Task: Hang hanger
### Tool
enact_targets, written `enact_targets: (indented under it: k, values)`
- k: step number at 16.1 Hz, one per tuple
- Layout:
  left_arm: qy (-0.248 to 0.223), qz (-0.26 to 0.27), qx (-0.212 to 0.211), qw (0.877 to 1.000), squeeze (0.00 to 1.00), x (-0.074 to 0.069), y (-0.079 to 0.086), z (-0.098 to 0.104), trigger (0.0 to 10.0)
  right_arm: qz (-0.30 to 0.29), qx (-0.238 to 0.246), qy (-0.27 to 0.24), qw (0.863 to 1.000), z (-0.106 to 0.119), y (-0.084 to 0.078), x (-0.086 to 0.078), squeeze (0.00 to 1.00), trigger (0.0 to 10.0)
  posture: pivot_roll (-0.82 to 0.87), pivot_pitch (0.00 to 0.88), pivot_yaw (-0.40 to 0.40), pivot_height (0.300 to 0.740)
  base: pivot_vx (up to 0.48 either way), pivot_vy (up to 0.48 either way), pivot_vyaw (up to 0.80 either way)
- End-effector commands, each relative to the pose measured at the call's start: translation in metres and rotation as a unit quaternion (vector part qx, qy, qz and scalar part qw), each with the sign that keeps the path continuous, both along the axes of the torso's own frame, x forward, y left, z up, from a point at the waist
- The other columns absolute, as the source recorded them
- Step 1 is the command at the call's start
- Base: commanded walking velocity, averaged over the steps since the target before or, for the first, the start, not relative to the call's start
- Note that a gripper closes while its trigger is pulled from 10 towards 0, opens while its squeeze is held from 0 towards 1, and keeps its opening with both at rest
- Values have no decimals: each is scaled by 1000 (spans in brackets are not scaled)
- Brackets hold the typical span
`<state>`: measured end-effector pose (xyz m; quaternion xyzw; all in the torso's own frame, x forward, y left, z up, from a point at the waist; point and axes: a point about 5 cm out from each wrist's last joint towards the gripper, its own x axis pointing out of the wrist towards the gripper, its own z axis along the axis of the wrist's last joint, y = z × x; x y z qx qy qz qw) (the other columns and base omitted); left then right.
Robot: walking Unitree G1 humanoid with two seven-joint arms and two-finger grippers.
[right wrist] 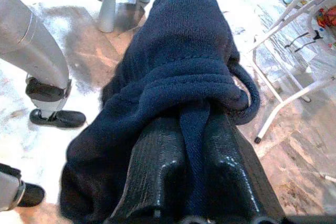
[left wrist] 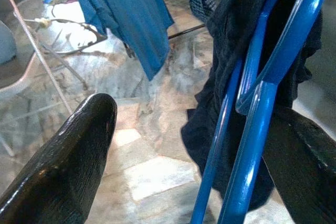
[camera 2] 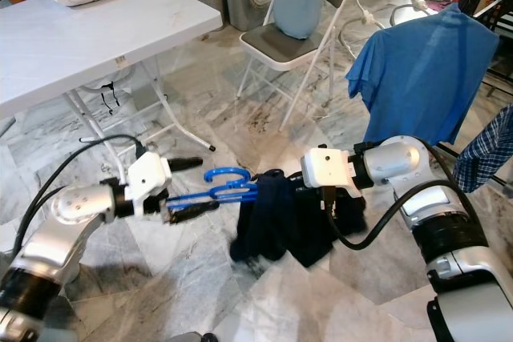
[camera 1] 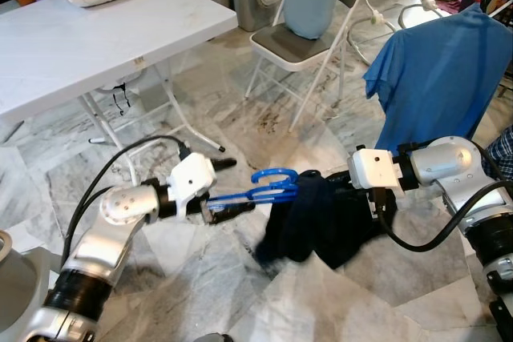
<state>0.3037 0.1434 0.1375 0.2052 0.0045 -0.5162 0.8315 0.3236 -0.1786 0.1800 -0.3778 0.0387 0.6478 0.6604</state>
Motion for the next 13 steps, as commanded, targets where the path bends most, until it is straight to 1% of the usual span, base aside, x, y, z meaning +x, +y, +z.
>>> enact_targets:
  k: [1, 2, 3, 4, 5, 6, 9, 11, 13]
  values:
    - [-12, -2, 32, 999, 0, 4, 0, -5, 9098, 9, 44, -57, 997, 24, 10, 7, 0, 10000, -119, 71, 76, 740, 0, 0, 0]
    - [-29, -1, 50, 998, 0, 10, 0, -5, 8078, 3, 50, -81, 995, 29, 13, 12, 0, 10000, -121, 71, 76, 740, 0, 0, 0]
    - [-36, 0, 60, 998, 0, 14, 0, -5, 4980, -2, 49, -114, 992, 33, 16, 17, 0, 10000, -122, 70, 77, 740, 0, 0, 0]
    - [-41, -3, 68, 997, 0, 17, -1, -5, 3961, -2, 46, -129, 991, 35, 18, 18, 0, 10000, -122, 70, 77, 740, 0, 0, 0]
    - [-48, -9, 77, 996, 0, 19, -2, -6, 2706, -5, 49, -138, 989, 38, 19, 20, 0, 10000, -123, 70, 79, 740, 0, 0, 0]
    - [-51, -11, 77, 996, 0, 20, -4, -5, 0, -7, 52, -135, 989, 38, 19, 21, 0, 10000, -124, 71, 79, 740, 0, 0, 0]
    - [-64, -14, 72, 995, 0, 24, -6, -5, 0, 4, 42, -136, 990, 34, 17, 19, 0, 10000, -124, 73, 80, 740, 0, 0, 0]
    - [-65, -22, 89, 994, 0, 24, -3, -9, 0, 4, 41, -143, 989, 34, 16, 19, 0, 10000, -126, 75, 80, 740, 0, 0, 0]
    - [-68, -24, 94, 993, 0, 25, -3, -10, 0, 4, 43, -146, 988, 35, 17, 19, 0, 10000, -125, 77, 80, 740, 0, 0, 0]
